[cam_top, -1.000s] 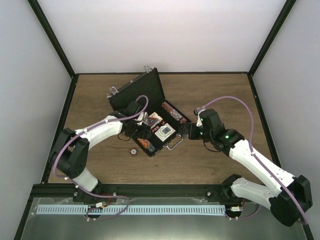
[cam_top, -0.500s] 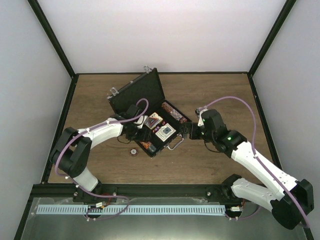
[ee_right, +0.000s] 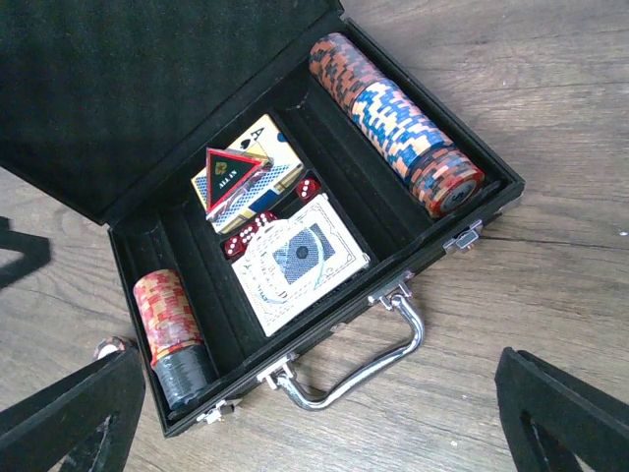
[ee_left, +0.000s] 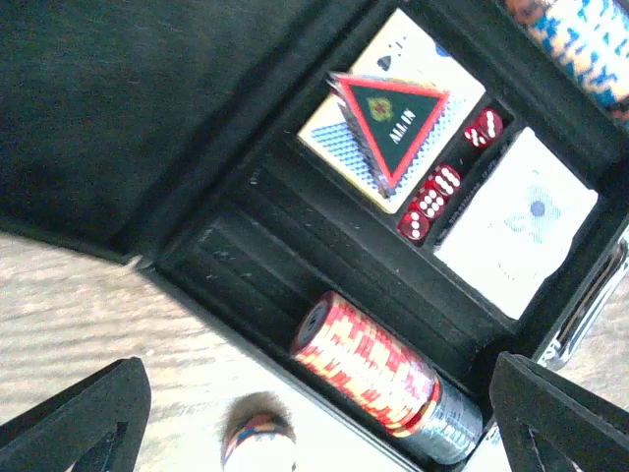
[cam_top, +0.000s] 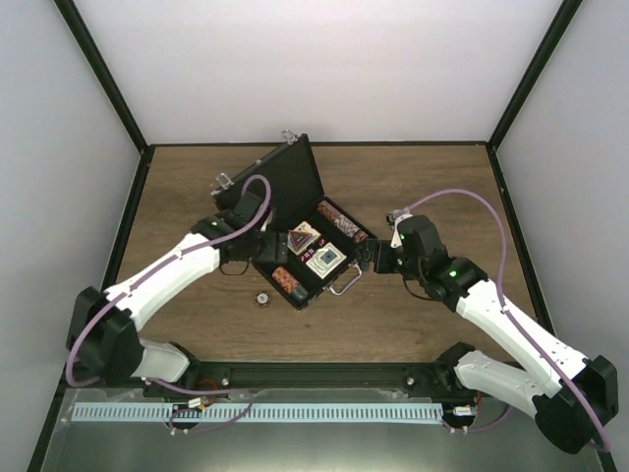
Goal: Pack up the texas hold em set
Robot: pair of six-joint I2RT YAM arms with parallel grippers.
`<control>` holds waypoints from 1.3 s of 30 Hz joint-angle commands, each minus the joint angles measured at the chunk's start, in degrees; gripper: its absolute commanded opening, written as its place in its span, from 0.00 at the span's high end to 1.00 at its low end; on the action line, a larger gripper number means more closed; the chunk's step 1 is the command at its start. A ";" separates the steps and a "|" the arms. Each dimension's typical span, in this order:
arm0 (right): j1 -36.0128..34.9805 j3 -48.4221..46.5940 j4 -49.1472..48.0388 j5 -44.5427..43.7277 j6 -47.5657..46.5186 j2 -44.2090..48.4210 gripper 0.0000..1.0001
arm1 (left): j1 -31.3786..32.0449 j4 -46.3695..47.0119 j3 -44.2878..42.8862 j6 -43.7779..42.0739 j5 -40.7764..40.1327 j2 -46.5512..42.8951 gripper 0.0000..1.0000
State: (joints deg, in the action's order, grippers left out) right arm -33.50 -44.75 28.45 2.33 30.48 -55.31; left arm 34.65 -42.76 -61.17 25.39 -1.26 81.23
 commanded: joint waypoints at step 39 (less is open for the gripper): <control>0.43 1.39 -0.78 -2.11 1.56 5.28 0.00 | 1.46 2.82 15.02 14.87 3.26 2.11 0.30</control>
State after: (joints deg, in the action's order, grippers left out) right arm -33.45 -43.72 28.16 0.01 32.18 -50.57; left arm 35.68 -40.29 -45.23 40.32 2.42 82.39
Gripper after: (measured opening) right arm 0.997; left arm 0.715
